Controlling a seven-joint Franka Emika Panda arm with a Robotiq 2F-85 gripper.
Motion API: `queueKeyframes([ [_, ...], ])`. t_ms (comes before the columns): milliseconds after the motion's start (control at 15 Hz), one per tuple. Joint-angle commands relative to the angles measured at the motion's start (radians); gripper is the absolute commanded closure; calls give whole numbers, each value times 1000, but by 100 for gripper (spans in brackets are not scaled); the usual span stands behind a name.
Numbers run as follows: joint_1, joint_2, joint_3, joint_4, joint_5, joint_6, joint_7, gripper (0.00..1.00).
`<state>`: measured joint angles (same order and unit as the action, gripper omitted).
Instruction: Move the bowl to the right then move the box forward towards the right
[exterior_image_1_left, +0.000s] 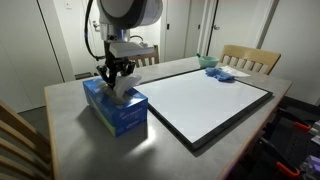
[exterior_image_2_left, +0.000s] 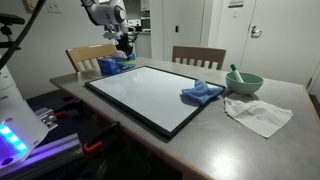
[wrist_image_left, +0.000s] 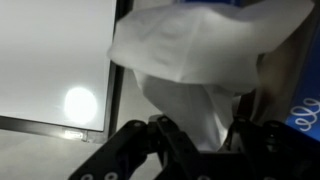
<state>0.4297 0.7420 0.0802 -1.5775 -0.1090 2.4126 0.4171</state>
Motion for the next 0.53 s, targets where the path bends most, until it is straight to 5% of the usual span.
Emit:
queueKeyframes([
  [0, -3, 36, -39, 69, 11, 12, 42, 68],
  [200, -9, 45, -75, 102, 17, 9, 108, 80],
  [400, -5, 47, -126, 109, 13, 8, 211, 85],
  [467, -5, 48, -143, 105, 11, 11, 258, 79],
])
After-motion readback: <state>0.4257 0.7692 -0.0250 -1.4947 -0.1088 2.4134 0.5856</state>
